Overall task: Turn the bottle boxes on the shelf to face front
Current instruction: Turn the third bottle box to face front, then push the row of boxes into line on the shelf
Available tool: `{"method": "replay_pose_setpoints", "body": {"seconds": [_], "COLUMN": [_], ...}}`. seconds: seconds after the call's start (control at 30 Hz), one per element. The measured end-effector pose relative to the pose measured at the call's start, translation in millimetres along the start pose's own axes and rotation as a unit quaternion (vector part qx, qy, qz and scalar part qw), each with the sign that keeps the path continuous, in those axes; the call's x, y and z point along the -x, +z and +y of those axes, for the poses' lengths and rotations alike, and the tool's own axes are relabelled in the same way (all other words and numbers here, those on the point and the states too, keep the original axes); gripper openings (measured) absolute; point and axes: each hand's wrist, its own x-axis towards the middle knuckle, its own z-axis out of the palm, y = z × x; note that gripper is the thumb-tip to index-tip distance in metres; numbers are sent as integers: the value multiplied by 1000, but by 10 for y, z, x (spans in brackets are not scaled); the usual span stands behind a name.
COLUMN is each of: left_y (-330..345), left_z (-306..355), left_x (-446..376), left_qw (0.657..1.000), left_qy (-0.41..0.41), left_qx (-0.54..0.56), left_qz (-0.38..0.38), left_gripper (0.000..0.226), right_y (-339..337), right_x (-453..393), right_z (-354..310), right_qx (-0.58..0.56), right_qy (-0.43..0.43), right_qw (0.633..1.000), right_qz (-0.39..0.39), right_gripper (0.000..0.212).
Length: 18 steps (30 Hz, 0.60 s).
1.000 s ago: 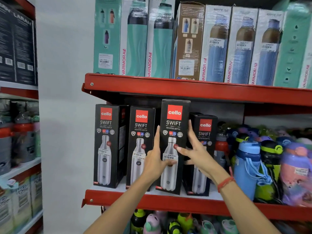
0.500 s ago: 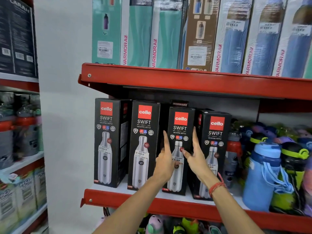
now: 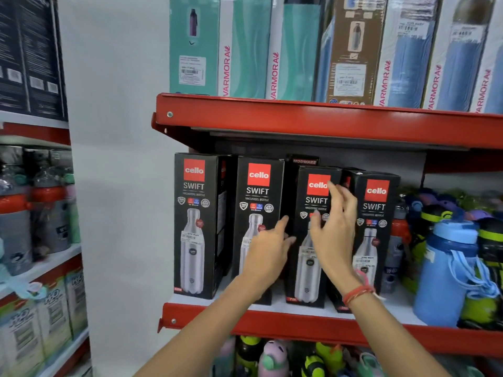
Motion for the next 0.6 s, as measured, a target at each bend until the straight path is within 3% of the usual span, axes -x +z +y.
{"method": "replay_pose_setpoints", "body": {"seconds": [0.17, 0.27, 0.37, 0.43, 0.5, 0.6], "left_y": [-552, -738, -763, -797, -841, -921], "left_z": [-652, -1037, -1371, -1474, -1512, -1597], "left_x": [286, 515, 679, 698, 699, 773], "left_qw": [973, 957, 939, 923, 880, 877], "left_qy": [35, -79, -231, -236, -240, -245], "left_qx": [79, 98, 191, 292, 408, 411], "left_qz": [212, 260, 168, 89, 26, -48], "left_gripper": [26, 32, 53, 66, 61, 59], "right_y": [440, 784, 1108, 1253, 1318, 1315], "right_x": [348, 780, 1132, 1224, 1242, 1231], "right_z": [-601, -764, -841, -894, -954, -1007], "right_qx": [-193, -251, -258, -264, -276, -272], "right_qy": [-3, 97, 200, 216, 232, 245], "right_qw": [971, 926, 878, 866, 861, 862], "right_qz": [-141, -263, -350, -366, -359, -352], "right_gripper": [29, 41, 69, 70, 65, 67]}}
